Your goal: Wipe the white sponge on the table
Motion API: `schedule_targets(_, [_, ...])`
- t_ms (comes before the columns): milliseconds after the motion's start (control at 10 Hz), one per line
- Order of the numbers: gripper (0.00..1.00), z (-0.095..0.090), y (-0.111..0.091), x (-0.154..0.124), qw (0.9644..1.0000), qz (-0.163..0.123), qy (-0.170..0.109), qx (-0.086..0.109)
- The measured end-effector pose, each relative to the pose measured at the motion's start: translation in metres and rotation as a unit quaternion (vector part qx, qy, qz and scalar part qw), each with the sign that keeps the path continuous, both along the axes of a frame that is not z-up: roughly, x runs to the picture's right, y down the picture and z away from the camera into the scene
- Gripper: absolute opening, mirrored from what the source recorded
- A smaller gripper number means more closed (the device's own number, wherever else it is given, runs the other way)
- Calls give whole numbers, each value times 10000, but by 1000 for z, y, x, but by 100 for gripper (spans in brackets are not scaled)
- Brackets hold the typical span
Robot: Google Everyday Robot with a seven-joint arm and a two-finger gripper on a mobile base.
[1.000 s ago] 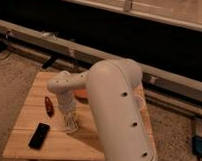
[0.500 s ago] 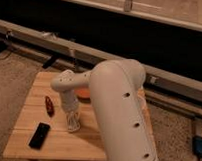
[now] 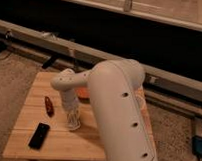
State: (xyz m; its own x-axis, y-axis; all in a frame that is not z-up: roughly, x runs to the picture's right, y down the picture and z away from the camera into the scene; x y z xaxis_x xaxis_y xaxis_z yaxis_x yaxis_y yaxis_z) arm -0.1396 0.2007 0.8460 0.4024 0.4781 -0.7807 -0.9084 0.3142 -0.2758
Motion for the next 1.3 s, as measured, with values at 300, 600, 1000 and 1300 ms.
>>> schedule_targets(300, [17,18,-21,-1,9999,1,0,109])
schedule_targets(600, [17,18,-21,0,9999,13,6,109])
schedule_targets(1000, [17,22,-29,-13,9998,-42,-100,192])
schedule_targets(1300, [17,25,-46,-67,9980,-219,-479,341])
